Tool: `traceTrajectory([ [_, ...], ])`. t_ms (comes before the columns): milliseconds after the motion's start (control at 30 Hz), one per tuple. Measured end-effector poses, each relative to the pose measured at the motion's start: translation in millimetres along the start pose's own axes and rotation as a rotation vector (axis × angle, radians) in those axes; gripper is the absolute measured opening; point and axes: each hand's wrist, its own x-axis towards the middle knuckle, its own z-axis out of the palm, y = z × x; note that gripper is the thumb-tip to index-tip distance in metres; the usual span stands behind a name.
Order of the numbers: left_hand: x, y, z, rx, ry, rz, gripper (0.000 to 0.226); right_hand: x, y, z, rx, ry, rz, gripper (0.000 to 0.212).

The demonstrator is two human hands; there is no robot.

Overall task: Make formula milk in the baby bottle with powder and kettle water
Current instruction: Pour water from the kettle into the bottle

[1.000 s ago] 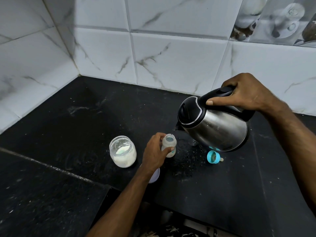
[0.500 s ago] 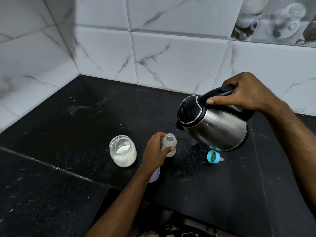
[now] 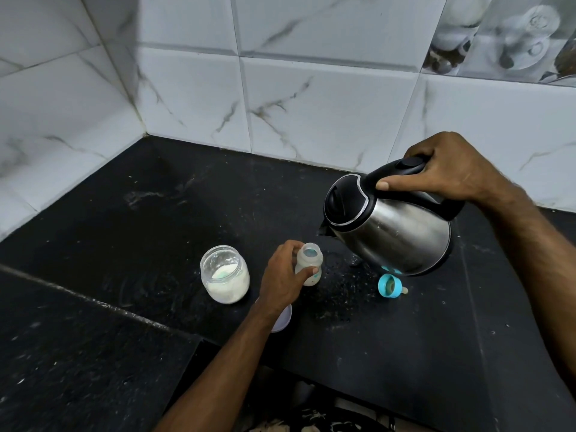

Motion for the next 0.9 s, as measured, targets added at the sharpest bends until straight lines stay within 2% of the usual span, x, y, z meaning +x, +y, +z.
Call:
traceTrajectory([
  [900,1.9,-2.7,1.4,0.003,0.009,0.013,0.043,3.2,0.3,2.3,-0.002,-0.007,-0.007,0.074],
])
